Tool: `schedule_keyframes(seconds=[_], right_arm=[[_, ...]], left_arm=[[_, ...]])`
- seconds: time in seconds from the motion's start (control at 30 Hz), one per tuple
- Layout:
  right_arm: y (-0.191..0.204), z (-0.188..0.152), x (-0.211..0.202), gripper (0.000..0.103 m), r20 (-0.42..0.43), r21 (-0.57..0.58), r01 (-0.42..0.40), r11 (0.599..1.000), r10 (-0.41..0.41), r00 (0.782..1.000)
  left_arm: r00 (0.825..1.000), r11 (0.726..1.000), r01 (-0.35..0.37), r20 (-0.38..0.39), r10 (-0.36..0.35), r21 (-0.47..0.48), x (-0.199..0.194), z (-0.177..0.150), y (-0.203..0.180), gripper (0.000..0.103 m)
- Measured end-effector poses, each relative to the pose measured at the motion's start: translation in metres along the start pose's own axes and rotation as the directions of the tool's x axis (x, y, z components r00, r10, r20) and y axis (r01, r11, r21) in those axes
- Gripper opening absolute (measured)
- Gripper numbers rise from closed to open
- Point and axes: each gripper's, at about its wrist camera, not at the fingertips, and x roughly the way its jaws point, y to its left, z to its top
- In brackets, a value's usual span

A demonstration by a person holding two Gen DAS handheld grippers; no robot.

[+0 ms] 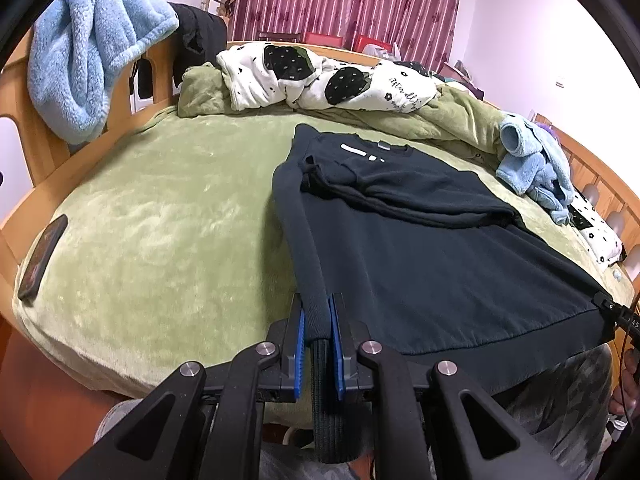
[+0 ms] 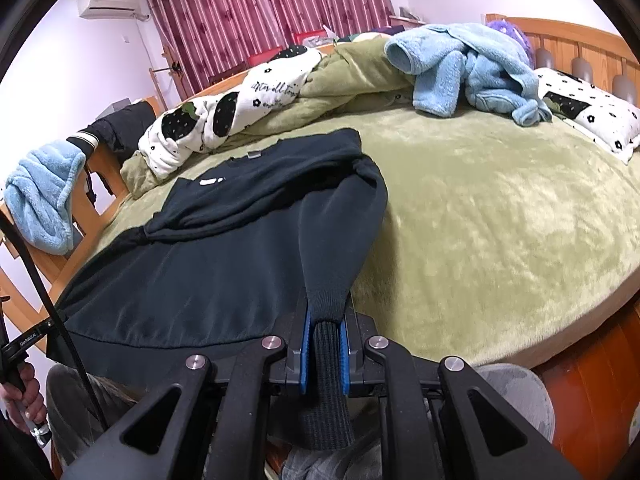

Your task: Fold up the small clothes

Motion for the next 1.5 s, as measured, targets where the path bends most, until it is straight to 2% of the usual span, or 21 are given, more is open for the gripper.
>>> schedule_keyframes(seconds=[0.23,0.37,0.7,0.97,1.23,1.5], right_arm=[[0.005,0.032,0.0,0.011,0.036,-0.008,-0.001,1.0,0.002,0.999],[0.006,0.06,0.006,0.011,0.054,0.0,0.009,1.0,-0.009,0.998],[0.015,0.16,0.049,0.011,0.109,0.017,0.018,1.0,-0.019,0.994],[0.016,0.231,0.12,0.011,0.121,0.032,0.032,0.999,-0.036,0.992],[0.011,0.268,0.195,0.011,0.088,0.025,0.037,0.999,-0.039,0.995],[0.006,0.284,0.28,0.011,0.034,0.015,0.037,0.999,-0.037,0.999]], left_arm=[[0.999,1.0,-0.004,0.036,0.004,0.002,0.001,0.037,-0.008,0.011],[0.999,1.0,-0.008,0.052,0.009,-0.01,0.011,0.072,-0.013,0.011],[0.994,1.0,-0.013,0.105,0.015,-0.022,0.062,0.169,-0.027,0.011],[0.993,0.999,-0.035,0.112,0.034,0.003,0.137,0.222,-0.038,0.011],[0.996,0.999,-0.049,0.075,0.048,0.01,0.215,0.257,-0.042,0.011],[0.997,0.997,-0.074,0.015,0.074,-0.007,0.287,0.268,-0.029,0.012]])
